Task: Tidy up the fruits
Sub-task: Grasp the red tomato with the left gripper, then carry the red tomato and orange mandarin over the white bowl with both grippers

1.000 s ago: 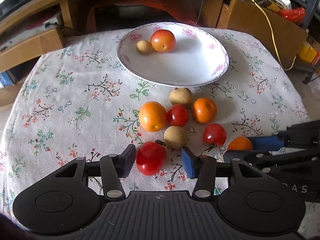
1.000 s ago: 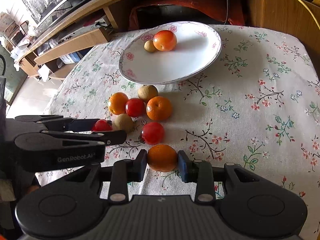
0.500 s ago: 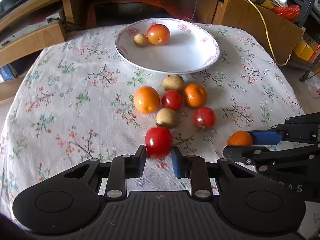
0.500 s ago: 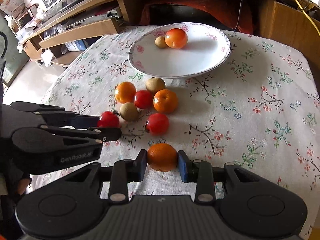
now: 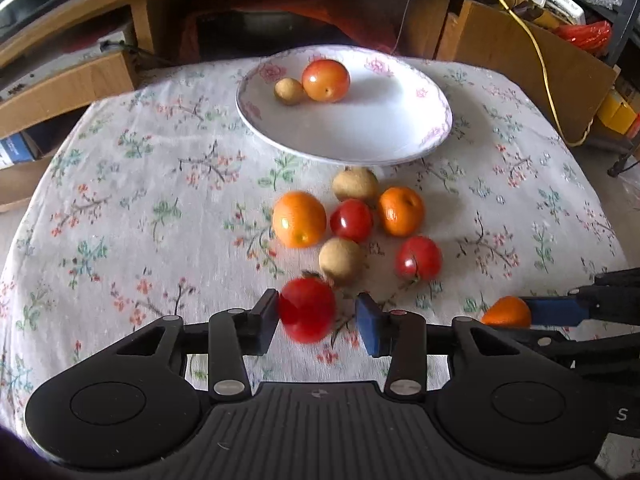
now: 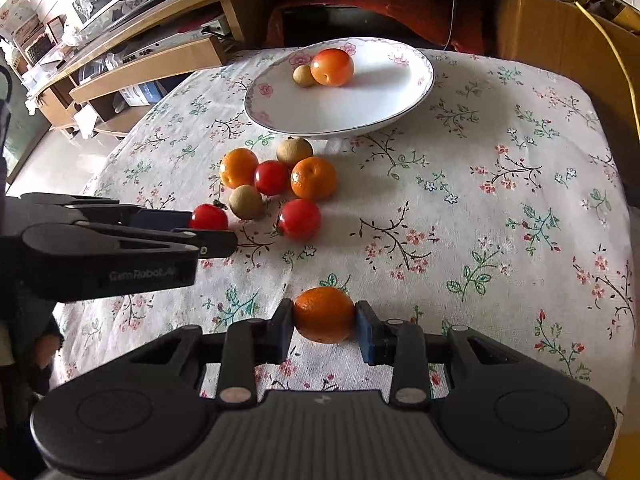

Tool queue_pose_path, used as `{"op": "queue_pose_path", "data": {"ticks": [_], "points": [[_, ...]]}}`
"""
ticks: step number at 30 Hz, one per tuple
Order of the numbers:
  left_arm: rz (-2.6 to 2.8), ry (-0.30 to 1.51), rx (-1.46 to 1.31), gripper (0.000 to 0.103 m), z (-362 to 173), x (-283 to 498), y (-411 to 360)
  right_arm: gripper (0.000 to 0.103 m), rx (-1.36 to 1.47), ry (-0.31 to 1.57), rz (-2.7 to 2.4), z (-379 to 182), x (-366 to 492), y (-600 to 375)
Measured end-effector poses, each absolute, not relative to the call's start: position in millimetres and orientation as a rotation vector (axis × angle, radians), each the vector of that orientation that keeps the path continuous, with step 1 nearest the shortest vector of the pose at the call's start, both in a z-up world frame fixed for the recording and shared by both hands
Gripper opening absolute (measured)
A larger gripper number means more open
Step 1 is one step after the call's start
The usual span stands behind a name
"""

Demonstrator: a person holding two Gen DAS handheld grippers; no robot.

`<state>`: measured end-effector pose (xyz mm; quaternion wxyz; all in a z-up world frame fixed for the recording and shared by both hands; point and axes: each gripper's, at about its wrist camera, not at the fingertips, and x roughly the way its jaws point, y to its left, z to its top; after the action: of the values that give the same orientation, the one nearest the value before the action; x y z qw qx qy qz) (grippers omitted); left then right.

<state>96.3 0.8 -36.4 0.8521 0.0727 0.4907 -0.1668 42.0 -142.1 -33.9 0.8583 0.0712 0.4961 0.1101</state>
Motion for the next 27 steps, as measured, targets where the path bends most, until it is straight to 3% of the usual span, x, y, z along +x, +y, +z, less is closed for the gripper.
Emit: {"op": "queue_pose_path", "data": {"ticks": [2, 4, 20, 27], "points": [[-0.343, 1.031, 0.149, 0.047, -37, 97, 1, 0.034, 0.159, 1.044, 0.226, -35, 45, -143], [-0.336, 1.027, 0.150, 0.037, -36, 97, 2, 0.034, 0.165, 1.043, 0.225, -35, 47, -145], [-0.367, 1.048, 0.190, 0.037, -35, 50, 2, 0.034, 0.113, 1.031, 0.246, -35, 45, -139], [-0.368, 1.020, 0.231, 0.044, -37, 47, -1, 0.034, 0.047, 1.011, 0.275, -37, 40, -134]]}}
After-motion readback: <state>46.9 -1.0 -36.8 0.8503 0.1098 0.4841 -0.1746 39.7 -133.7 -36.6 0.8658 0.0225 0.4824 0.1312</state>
